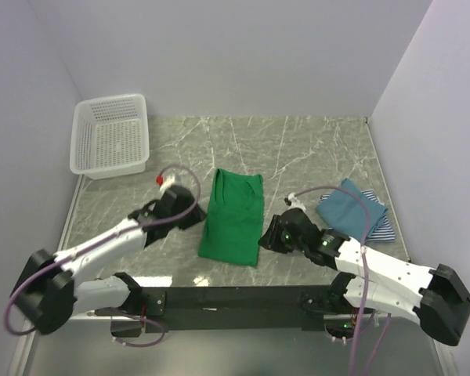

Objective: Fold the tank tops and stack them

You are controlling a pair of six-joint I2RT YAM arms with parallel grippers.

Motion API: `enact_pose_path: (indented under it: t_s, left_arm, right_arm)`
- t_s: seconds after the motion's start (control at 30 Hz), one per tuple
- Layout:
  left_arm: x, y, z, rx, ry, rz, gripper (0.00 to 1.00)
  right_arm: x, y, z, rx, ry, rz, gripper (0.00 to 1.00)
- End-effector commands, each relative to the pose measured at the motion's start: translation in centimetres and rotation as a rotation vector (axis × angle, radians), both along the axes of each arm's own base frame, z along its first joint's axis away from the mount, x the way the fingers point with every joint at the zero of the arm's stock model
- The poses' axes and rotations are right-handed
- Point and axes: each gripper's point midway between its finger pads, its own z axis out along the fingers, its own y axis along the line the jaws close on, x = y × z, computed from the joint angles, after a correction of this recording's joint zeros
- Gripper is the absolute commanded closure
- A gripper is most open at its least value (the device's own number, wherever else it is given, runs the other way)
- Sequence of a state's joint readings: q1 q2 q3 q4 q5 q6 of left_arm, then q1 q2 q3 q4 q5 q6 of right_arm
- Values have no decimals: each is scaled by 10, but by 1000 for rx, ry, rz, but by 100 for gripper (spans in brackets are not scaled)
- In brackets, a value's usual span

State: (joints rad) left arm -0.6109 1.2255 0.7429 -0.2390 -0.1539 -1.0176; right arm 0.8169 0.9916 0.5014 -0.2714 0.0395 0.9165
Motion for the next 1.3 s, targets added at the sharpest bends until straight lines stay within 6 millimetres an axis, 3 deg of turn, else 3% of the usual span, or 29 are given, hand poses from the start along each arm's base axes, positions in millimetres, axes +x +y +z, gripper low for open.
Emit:
enact_pose_path:
  t_s: [0.0, 0.03, 0.07, 0.13, 0.23, 0.3, 0.7, 1.1, 1.27]
  left_arm:
    - [-50, 24, -32, 24, 72, 87, 56]
    - [-65, 32, -52, 37, 108, 80, 55]
    - [-73, 30, -50, 4, 100, 67, 54]
    - [-89, 33, -66, -13, 130, 61, 53]
    - [-100, 30, -69, -67, 126, 29, 50]
    - [-102, 21, -67, -114, 113, -8, 49]
    - [-117, 21, -95, -88, 194, -16, 50]
    - [-142, 15, -107, -40, 259, -53, 52]
    - [-147, 18, -115, -17, 279, -34, 55]
  right_arm:
    - [-14, -3, -4, 29, 7, -62, 65]
    - [-20, -3, -8, 38, 24, -67, 63]
    - [-24, 0, -8, 50, 25, -59, 62]
    - [-35, 7, -10, 62, 40, -44, 60]
    - [-42, 9, -17, 53, 53, -48, 58]
    - [-42, 11, -19, 66, 52, -54, 57]
    - [-52, 17, -55, 46, 139, -82, 54]
    - [-60, 17, -66, 39, 171, -82, 54]
    - [-62, 12, -78, 4, 180, -91, 61]
